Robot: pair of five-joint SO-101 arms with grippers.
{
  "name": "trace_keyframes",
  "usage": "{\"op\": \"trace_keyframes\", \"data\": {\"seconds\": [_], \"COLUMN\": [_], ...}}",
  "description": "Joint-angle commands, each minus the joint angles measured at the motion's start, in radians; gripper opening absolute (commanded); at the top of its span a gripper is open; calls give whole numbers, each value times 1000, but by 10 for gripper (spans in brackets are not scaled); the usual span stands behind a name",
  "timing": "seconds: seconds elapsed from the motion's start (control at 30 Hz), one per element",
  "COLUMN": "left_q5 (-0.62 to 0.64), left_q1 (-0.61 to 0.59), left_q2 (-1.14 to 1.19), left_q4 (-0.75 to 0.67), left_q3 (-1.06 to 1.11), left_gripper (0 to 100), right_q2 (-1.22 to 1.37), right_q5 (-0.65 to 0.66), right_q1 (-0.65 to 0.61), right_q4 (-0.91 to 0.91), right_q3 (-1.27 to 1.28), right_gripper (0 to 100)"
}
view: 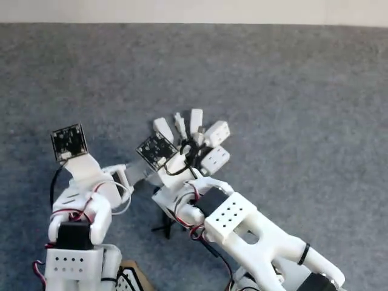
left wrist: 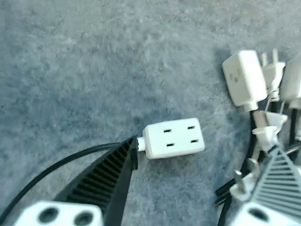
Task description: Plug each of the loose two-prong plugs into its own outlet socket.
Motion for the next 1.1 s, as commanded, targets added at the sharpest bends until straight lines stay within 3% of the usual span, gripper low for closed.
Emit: {"op": "trace_keyframes", "data": {"seconds": [0.0, 0.17, 0.7, 1.07], "left_q5": [9, -12, -18, -20], "left_q1": [33, 127, 133, 200], "left_q2": [-19, -19, -18, -18], "left_q4": [-18, -18, -18, -12], "left_q3": [13, 51, 79, 91], "left_gripper": [404, 404, 403, 403], "right_q2": [-45, -45, -45, -45], "right_q5": [-9, -11, 32, 29], "right_q1": [-10, -7, 76, 77], "right_q4": [27, 120, 518, 538], "right_q3": [-42, -122, -529, -582], "right_gripper": [5, 5, 5, 5]}}
